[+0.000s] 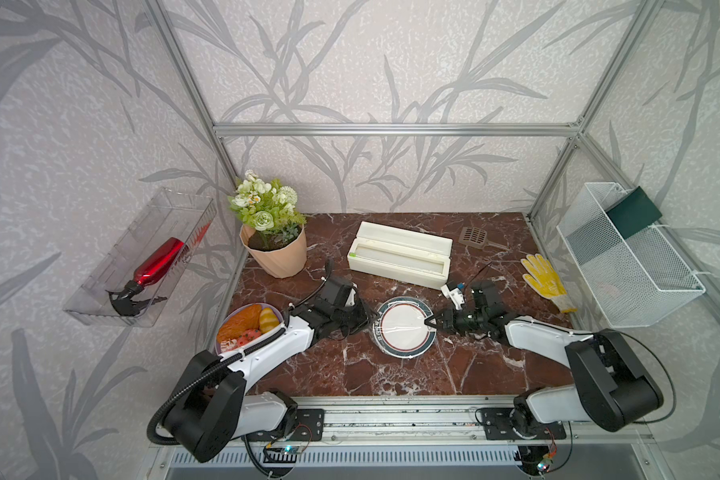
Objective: Wrap the plate with plastic wrap
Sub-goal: Pick up the plate at the center of the board.
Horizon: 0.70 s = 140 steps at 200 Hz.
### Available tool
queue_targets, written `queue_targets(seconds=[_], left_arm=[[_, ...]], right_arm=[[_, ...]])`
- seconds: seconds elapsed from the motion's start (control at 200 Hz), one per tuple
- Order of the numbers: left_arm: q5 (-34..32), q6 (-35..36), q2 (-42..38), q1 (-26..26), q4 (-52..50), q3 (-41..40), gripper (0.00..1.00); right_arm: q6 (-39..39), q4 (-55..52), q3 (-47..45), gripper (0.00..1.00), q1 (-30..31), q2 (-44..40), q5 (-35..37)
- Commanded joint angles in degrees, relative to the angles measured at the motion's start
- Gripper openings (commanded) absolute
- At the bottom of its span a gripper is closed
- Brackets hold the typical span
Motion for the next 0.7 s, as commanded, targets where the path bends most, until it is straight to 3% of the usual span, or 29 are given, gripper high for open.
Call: queue_targets(seconds=[0.0, 0.44, 0.695], left_arm=[[0.4, -0.2, 0.7, -0.4, 0.7, -0.8, 0.26], [-3.2, 4.8, -1.4, -0.3, -7.2, 1.1, 0.27], [-0.1, 2.4, -0.3, -0.6, -1.1, -1.2, 0.27]], right_arm=[[0.7, 1.2, 1.1, 0.01, 0.3, -1.5, -2.2], [0.2, 0.2, 1.5, 0.01, 0.3, -1.8, -1.8], [0.8, 0.8, 1.5, 0.01, 0.4, -1.8, -2.5]])
